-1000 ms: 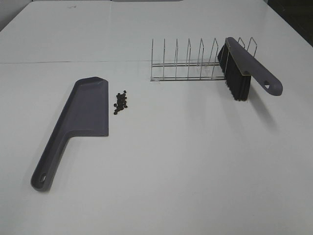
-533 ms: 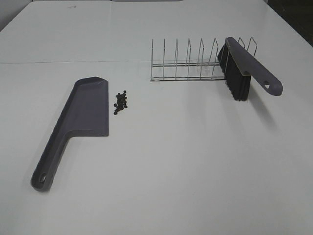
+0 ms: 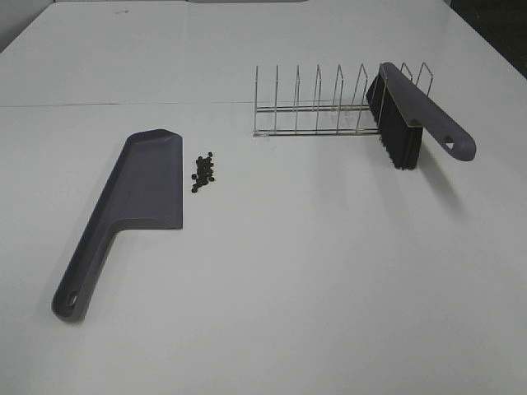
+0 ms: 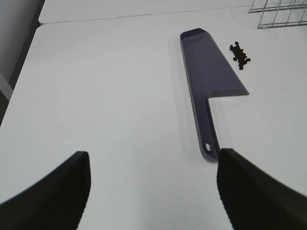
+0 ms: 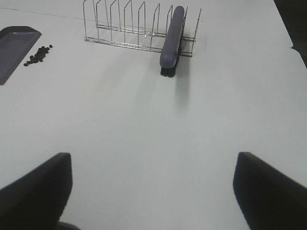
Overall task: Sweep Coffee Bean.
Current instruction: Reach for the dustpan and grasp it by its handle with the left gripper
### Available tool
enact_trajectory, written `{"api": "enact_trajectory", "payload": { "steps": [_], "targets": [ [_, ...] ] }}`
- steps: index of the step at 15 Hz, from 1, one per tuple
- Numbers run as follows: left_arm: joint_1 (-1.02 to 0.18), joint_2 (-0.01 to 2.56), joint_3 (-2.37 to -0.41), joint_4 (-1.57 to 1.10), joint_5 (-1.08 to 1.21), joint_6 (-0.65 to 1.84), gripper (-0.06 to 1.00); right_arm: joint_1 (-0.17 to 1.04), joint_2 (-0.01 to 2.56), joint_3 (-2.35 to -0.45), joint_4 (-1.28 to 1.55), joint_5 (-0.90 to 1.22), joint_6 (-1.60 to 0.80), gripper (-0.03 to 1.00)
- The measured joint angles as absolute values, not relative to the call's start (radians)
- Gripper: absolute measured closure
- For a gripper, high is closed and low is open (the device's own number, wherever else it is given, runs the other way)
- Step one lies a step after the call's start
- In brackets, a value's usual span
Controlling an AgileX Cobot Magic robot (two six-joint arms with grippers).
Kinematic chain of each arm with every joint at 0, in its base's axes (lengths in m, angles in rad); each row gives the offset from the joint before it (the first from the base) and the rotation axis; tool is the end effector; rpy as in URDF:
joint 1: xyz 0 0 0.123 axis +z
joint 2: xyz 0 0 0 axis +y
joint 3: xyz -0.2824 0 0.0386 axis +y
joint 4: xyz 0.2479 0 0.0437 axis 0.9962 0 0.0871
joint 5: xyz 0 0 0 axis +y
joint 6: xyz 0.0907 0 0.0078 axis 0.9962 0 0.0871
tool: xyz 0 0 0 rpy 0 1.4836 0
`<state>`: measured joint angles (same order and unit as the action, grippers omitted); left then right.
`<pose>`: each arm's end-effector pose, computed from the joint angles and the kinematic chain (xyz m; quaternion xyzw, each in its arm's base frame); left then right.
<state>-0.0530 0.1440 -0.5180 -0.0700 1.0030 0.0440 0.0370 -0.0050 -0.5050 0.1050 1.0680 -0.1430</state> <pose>0.0184 -0.0064 0.2861 0.0403 0.8691 -0.0372 0.4916 -0.0070 0.0081 0.2783 -0.0790 0.8477 0.0247 0.5240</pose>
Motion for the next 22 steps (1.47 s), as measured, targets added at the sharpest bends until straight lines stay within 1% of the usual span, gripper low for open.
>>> {"api": "enact_trajectory", "payload": {
  "steps": [2,3,4,6,10,14,15,19,22],
  "targets": [
    [-0.053,0.265,-0.534,-0.103,0.88,0.034,0.26,0.037,-0.005,-0.505,0.107,1.068,-0.143,0.13],
    [-0.053,0.421,-0.549,-0.157,0.776,0.033,0.26,0.037,-0.005,-0.505,0.107,1.068,-0.143,0.13],
    [-0.053,0.472,-0.556,-0.173,0.757,0.033,0.26,0.037,-0.005,-0.505,0.107,1.068,-0.143,0.13],
    [-0.053,0.688,-0.603,-0.218,0.721,0.06,0.26,0.037,-0.005,-0.505,0.107,1.068,-0.143,0.13],
    [-0.053,1.144,-0.802,-0.268,0.75,0.11,0.26,0.037,-0.005,-0.505,0.107,1.068,-0.143,0.13],
    [-0.053,1.445,-0.982,-0.315,0.821,0.112,0.26,0.037,-0.005,-0.505,0.107,1.068,-0.143,0.13],
    [-0.056,1.572,-1.045,-0.325,0.849,0.109,0.26,0.037,-0.005,-0.505,0.107,1.068,-0.143,0.13],
    [-0.134,1.735,-1.082,-0.308,0.853,0.076,0.26,0.037,-0.005,-0.505,0.107,1.068,-0.143,0.13],
    [-0.201,1.82,-1.084,-0.223,0.854,-0.035,0.26,0.037,-0.005,-0.505,0.107,1.068,-0.143,0.13]
  ]
}}
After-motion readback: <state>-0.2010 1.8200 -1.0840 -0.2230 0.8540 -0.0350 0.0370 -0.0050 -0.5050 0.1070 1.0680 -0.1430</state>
